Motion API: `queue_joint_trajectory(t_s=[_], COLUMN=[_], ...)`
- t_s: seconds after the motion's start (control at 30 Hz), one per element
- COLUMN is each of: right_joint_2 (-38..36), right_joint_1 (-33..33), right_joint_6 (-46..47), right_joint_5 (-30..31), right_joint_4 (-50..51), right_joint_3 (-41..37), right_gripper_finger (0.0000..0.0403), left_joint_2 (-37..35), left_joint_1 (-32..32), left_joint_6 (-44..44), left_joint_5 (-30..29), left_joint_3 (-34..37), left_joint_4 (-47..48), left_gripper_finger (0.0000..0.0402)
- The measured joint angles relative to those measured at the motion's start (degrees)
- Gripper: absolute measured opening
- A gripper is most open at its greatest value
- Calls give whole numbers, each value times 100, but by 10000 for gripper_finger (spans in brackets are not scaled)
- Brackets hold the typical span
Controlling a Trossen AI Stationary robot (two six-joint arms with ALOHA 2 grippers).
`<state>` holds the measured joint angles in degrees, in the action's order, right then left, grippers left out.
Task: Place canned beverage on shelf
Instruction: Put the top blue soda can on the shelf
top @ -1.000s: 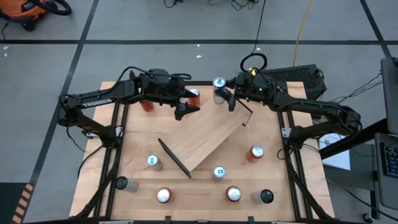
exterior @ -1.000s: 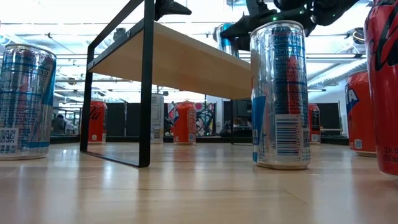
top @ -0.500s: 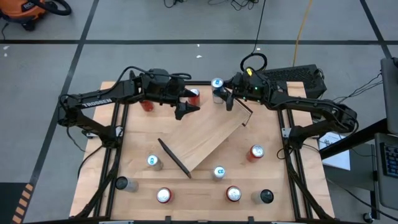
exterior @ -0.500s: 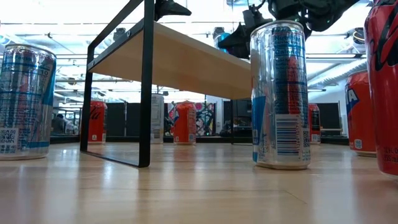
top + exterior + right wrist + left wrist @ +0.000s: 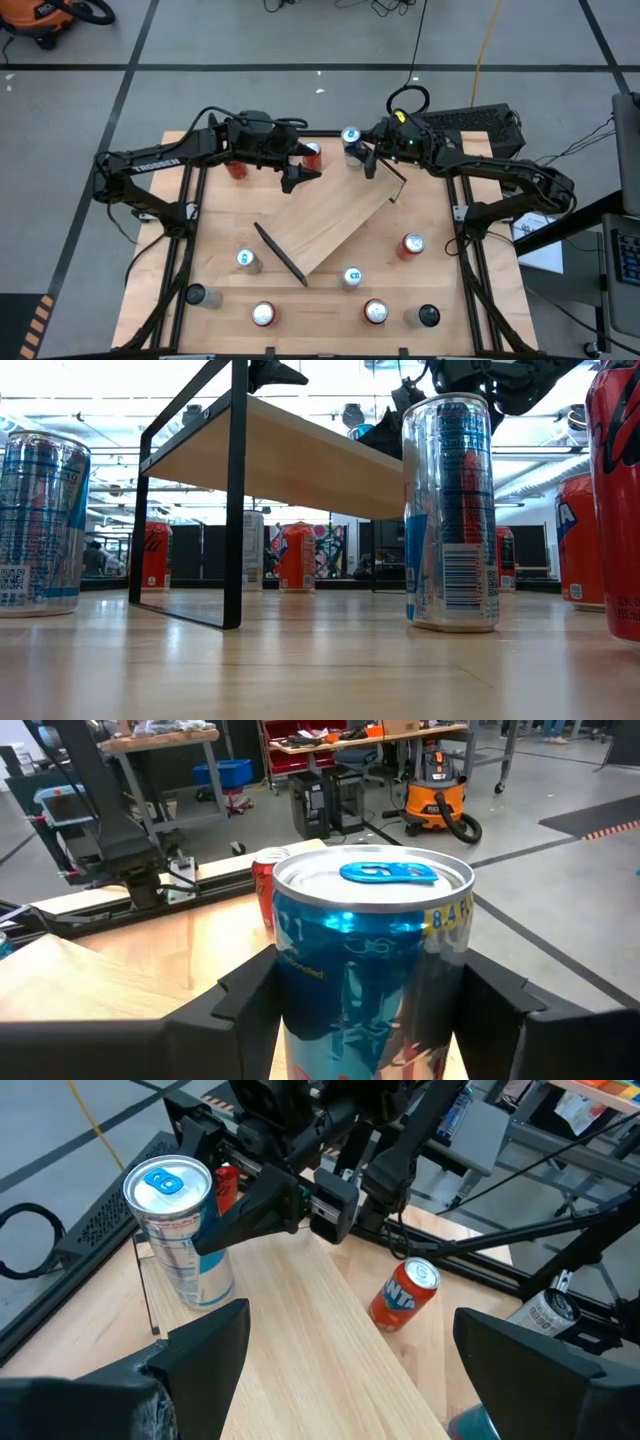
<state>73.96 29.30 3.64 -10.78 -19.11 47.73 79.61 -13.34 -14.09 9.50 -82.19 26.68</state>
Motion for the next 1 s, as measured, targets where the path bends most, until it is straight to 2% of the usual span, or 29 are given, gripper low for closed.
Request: queue_joint_trajectory(t_s=[0.73,1.0], right_joint_2=[-3,-5], right_joint_1=[-2,-2], right_joint_6=[-149,-137], right_joint_5=[-146,-147], right_joint_4=[14,48], right_joint_3=[-23,-23], right_gripper_finger=[205,243], left_joint_2=[2,2], left_joint_1=[0,0], left_joint_6=[-20,-22], left_joint_5=[2,2], left_joint_3=[2,2], left_joint_4=[-1,0], left_gripper_finger=[352,352])
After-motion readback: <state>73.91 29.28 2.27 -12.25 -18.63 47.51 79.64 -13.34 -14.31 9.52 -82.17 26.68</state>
